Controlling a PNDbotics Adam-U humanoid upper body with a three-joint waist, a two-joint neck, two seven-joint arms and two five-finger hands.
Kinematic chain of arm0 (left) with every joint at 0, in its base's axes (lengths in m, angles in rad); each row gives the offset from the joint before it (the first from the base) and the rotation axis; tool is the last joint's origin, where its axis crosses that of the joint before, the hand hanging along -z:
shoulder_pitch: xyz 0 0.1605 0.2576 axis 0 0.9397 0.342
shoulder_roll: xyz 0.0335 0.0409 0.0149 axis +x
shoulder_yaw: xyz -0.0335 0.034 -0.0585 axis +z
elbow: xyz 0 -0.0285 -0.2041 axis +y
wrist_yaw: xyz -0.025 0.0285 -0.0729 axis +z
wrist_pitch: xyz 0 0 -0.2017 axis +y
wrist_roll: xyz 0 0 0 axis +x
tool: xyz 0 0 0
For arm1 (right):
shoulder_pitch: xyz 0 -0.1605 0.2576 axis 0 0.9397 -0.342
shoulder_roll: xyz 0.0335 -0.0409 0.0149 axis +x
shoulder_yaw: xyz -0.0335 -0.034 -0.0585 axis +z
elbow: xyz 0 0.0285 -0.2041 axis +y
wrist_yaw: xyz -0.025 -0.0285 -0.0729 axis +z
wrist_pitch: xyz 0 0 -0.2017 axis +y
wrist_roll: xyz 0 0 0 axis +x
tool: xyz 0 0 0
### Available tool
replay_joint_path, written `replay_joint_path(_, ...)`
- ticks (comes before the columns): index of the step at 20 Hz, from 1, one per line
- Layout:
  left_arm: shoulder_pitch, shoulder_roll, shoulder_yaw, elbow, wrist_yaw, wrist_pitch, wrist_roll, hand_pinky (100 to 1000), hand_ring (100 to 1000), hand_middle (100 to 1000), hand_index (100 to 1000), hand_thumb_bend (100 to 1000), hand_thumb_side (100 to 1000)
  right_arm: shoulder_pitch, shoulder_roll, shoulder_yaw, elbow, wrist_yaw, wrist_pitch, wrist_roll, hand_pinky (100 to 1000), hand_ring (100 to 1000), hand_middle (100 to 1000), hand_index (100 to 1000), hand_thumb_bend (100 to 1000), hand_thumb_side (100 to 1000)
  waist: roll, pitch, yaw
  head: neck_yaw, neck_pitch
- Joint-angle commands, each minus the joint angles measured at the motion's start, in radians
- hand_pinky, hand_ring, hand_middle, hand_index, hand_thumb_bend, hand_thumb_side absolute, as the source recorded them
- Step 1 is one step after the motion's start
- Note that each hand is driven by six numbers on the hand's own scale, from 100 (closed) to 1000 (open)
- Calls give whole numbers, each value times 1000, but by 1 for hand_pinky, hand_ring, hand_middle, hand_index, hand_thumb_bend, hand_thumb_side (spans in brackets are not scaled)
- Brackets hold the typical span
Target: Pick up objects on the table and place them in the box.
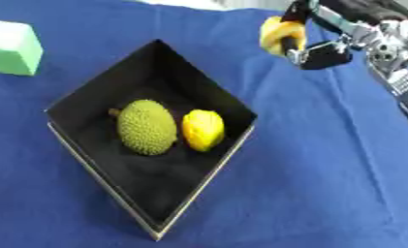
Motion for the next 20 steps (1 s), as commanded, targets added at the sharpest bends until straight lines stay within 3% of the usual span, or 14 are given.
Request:
replay_joint_path(1,-5,31,8,-15,0,2,-2,839,760,692,853,156,612,-13,-56,49,-98,-33,-30,48,807,693,567,684,100,100,3,-43,-1,-1,14)
replay_joint_path(5,-8,33,4,-15,5,2,-9,840,761,693,853,163,606,-90,-36,139,-108,-42,-64,97,805,691,570,687,100,100,2,-76,2,-1,37)
replay_joint_path(10,-12,36,-1,-15,11,2,-21,840,761,694,854,169,600,-204,25,231,-109,-22,-11,139,802,687,568,687,100,100,3,-106,8,-3,58)
replay_joint_path(20,-10,26,0,-15,17,1,-25,840,761,694,852,170,599,-276,114,309,-77,37,69,207,807,712,601,724,103,100,1,-111,21,-5,60)
